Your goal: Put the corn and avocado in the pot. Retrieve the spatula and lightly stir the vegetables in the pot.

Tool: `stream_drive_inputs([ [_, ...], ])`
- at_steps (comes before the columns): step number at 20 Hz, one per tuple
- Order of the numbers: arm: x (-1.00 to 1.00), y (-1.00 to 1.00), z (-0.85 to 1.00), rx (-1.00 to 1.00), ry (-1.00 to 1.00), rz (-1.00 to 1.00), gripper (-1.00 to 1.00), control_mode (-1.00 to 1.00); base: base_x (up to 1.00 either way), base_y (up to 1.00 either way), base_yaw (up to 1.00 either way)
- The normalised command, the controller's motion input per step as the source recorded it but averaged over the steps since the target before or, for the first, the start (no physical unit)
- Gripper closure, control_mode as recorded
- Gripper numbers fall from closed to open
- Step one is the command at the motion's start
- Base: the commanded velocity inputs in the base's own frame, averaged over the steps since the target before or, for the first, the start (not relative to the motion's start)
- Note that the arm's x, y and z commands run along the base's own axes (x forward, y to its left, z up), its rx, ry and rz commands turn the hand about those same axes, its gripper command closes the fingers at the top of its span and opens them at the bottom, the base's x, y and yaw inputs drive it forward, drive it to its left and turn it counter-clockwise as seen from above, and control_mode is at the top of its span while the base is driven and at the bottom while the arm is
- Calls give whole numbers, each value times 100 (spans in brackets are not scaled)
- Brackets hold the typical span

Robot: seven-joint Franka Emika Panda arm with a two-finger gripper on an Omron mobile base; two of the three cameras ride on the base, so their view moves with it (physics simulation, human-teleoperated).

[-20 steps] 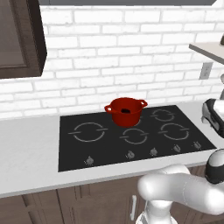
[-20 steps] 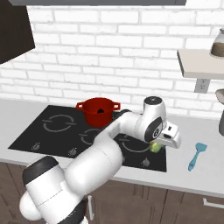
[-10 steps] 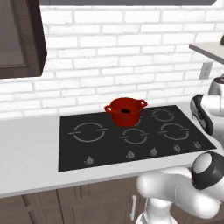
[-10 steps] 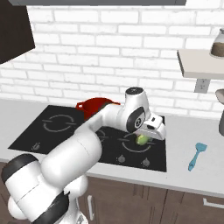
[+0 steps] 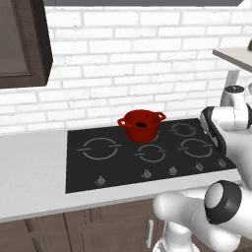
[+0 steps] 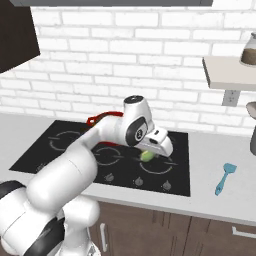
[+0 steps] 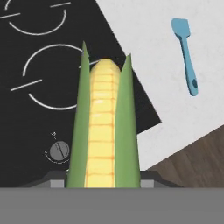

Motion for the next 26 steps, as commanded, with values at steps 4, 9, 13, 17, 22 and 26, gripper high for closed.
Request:
stream_drive_inputs([
  [4,0,51,0,0,0,0,100,-100,0,0,0],
  [9,9,57,0,0,-5,0,100,-100,0,0,0],
  [13,16,62,0,0,-6,0,100,-100,0,0,0],
  [17,16,50,2,0,-1,0,100,-100,0,0,0],
  [22,28,25,4,2,0,3,100,-100,0,0,0],
  [26,40,25,9,3,0,7,100,-100,0,0,0],
])
